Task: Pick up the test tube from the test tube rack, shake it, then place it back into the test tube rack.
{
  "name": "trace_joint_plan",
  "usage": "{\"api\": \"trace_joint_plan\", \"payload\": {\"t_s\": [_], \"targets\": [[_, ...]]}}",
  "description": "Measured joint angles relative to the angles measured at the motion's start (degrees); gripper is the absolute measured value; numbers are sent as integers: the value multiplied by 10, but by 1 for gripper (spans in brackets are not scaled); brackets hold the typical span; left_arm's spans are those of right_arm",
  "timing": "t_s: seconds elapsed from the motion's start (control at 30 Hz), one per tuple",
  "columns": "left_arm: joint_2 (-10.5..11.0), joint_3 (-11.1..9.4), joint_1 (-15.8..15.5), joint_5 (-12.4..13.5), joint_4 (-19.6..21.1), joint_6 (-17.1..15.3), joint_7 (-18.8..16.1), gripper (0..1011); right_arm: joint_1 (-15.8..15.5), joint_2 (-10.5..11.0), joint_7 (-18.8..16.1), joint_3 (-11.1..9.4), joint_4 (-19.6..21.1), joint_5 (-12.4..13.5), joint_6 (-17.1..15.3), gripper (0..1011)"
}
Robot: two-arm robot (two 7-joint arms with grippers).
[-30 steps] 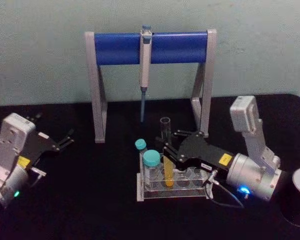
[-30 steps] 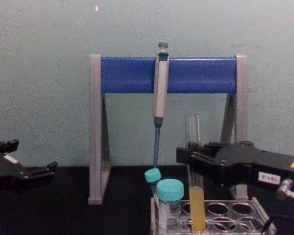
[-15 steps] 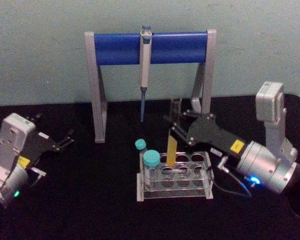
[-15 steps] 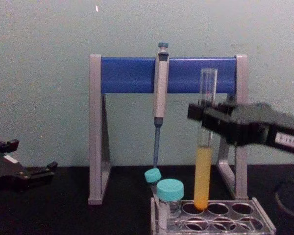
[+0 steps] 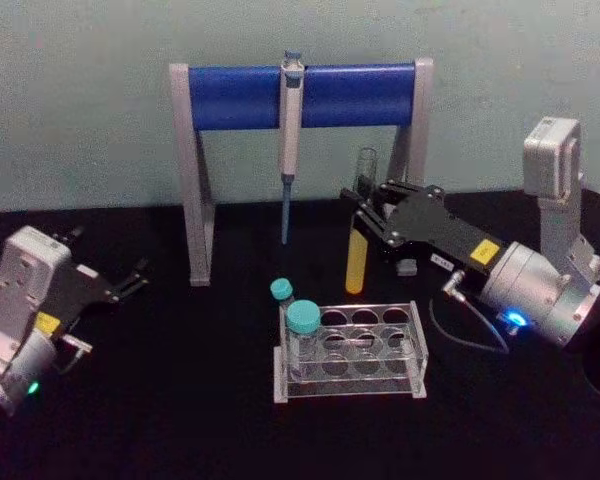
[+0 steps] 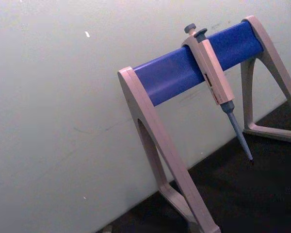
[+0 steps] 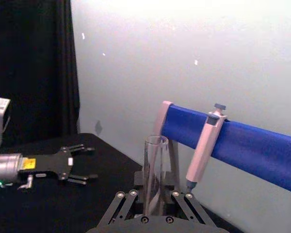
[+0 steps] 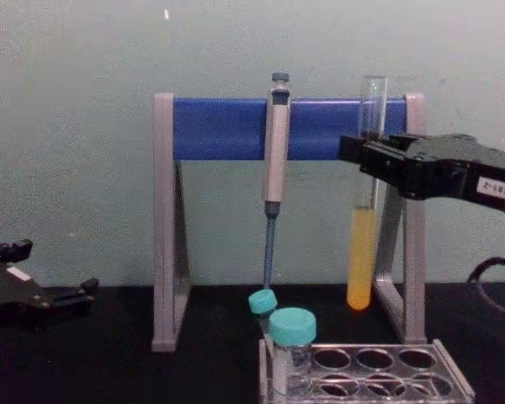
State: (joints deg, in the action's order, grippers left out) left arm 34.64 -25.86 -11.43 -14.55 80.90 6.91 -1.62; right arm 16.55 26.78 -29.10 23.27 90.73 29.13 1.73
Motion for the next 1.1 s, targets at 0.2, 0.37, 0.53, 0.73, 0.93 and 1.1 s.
{"api": "trace_joint_plan", "payload": {"t_s": [0.2, 0.37, 0.53, 0.73, 0.93, 1.1], "targets": [[0, 0, 0, 0, 0, 0, 0, 1001, 11, -5, 0, 0, -17, 0, -3, 232], [0, 0, 0, 0, 0, 0, 0, 1001, 17, -10, -1, -1, -26, 2, -4, 232], [0, 0, 0, 0, 0, 0, 0, 1001, 21, -11, -1, -1, -30, 3, -7, 232], [0, 0, 0, 0, 0, 0, 0, 1001, 20, -8, 7, -6, -29, 2, -10, 232], [0, 0, 0, 0, 0, 0, 0, 1001, -1, 10, 20, -20, -5, 0, -17, 232], [0, 0, 0, 0, 0, 0, 0, 1001, -27, 27, 23, -27, 24, 1, -31, 232]]}}
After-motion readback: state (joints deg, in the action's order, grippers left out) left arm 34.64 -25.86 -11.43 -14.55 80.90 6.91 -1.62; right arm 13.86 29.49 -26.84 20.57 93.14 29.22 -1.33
